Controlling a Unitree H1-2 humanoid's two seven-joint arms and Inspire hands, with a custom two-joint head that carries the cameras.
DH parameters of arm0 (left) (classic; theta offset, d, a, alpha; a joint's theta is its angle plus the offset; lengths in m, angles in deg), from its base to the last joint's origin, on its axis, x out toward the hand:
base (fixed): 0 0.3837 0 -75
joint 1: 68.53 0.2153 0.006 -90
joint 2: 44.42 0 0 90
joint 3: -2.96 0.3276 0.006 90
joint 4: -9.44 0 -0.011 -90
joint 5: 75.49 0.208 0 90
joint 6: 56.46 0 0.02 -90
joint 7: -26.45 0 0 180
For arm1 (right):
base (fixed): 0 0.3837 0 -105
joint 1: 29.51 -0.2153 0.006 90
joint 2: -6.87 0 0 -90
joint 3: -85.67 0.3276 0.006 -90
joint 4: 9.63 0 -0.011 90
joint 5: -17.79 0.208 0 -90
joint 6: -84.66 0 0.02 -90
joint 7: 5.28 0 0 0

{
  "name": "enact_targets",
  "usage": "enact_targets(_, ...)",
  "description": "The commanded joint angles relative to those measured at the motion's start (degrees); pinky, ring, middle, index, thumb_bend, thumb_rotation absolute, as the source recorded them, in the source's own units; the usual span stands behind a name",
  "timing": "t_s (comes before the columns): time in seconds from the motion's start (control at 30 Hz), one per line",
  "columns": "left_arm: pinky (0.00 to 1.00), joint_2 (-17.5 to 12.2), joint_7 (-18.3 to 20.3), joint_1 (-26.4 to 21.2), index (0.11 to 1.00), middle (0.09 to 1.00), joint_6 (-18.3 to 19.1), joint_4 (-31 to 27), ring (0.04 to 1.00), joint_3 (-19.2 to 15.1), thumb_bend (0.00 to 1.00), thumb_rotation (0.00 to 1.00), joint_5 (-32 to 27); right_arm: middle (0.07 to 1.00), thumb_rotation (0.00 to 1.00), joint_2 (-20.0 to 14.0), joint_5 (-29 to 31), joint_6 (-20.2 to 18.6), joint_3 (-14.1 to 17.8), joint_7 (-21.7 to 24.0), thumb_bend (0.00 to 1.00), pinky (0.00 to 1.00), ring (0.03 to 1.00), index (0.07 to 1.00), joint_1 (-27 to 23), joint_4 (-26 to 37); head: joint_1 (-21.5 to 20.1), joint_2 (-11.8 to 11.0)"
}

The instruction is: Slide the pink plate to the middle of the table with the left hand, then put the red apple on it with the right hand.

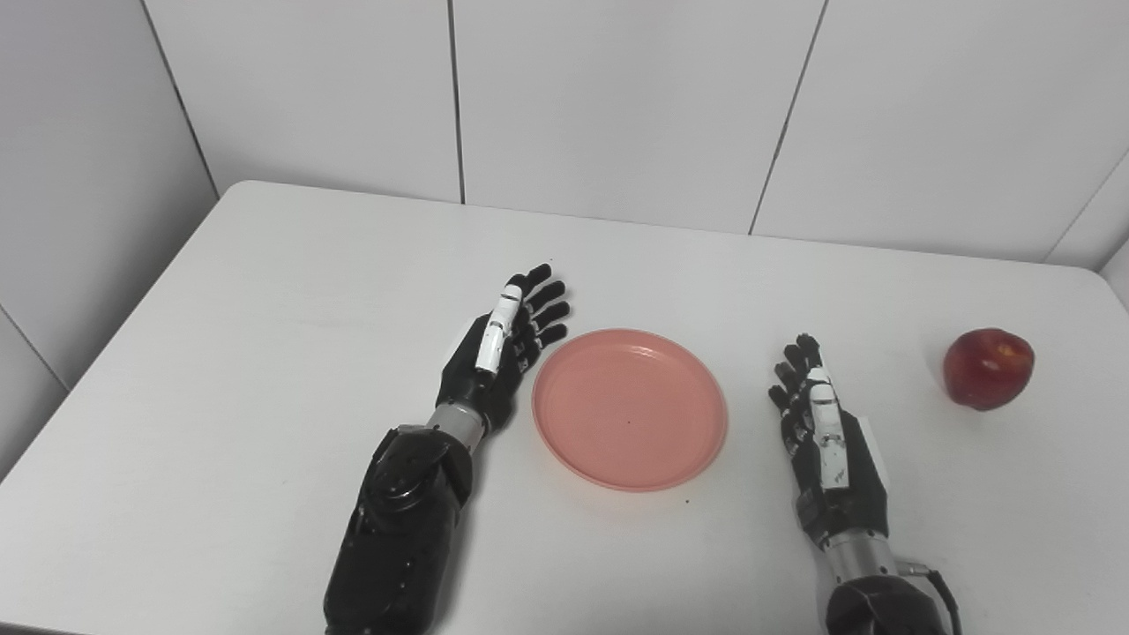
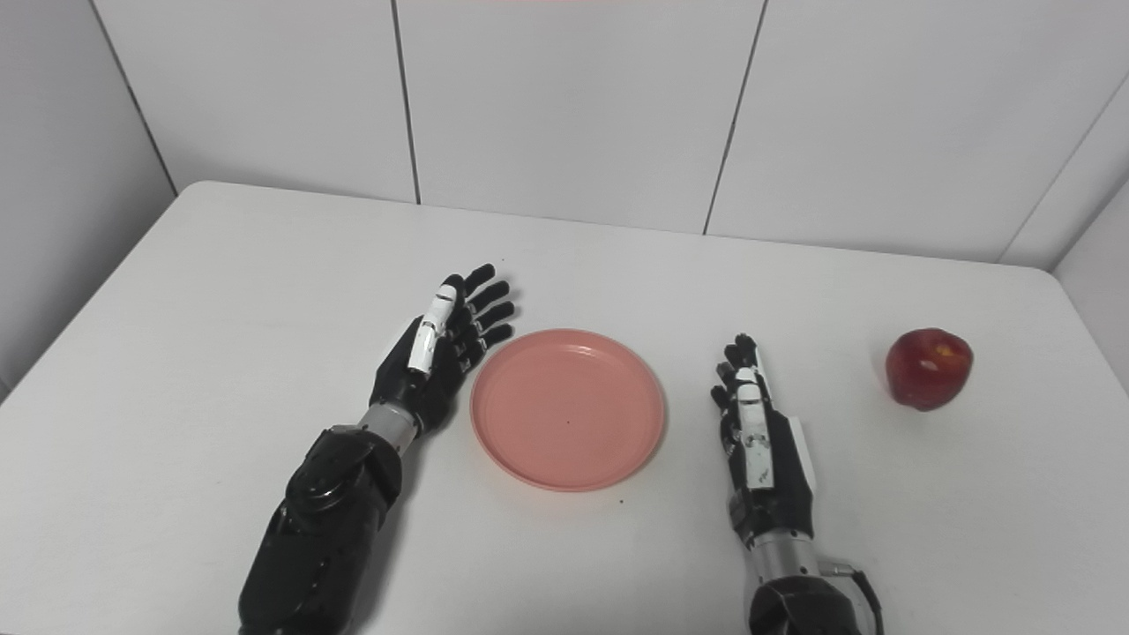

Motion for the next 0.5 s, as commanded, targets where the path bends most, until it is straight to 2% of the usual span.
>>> enact_targets(0.0,0.89,-0.36,0.29,0.01,0.9,0.911,-2.08,-0.84,0.895,-0.1,0.35,1.0,-0.09,0.999,1.0,0.39,0.58,1.34,0.43,-0.1,0.27,1.0,1.0,1.0,-0.8,-0.55,-0.54,0.03)
enact_targets(0.23,0.89,-0.87,0.58,1.41,0.892,0.905,-3.21,-0.99,0.892,-0.35,0.37,1.0,-0.35,1.0,1.0,-0.36,-2.91,-0.77,0.33,-1.62,0.48,1.0,0.994,1.0,-1.08,2.31,-3.5,-0.04)
enact_targets(0.27,0.9,-0.96,0.7,1.59,0.894,0.908,-3.27,-0.95,0.895,-0.38,0.37,1.0,-0.44,0.994,0.98,-0.41,-3.0,-1.17,0.38,-1.74,0.54,1.0,0.987,1.0,-1.16,2.79,-3.5,-0.04)
enact_targets(0.37,0.9,-1.05,0.9,1.9,0.895,0.909,-3.62,-0.56,0.898,-0.83,0.35,1.0,-0.99,0.969,0.91,-0.3,-4.12,-2.27,0.79,-3.24,0.63,1.0,0.962,0.979,-1.77,4.97,-5.85,-0.26)
enact_targets(0.47,0.9,-1.19,1.25,1.73,0.898,0.911,-3.83,-0.04,0.902,-1.13,0.34,1.0,-1.47,0.963,0.85,-0.72,-5.01,-2.15,1.1,-3.91,0.65,1.0,0.957,0.972,-2.6,6.3,-7.27,-0.61)
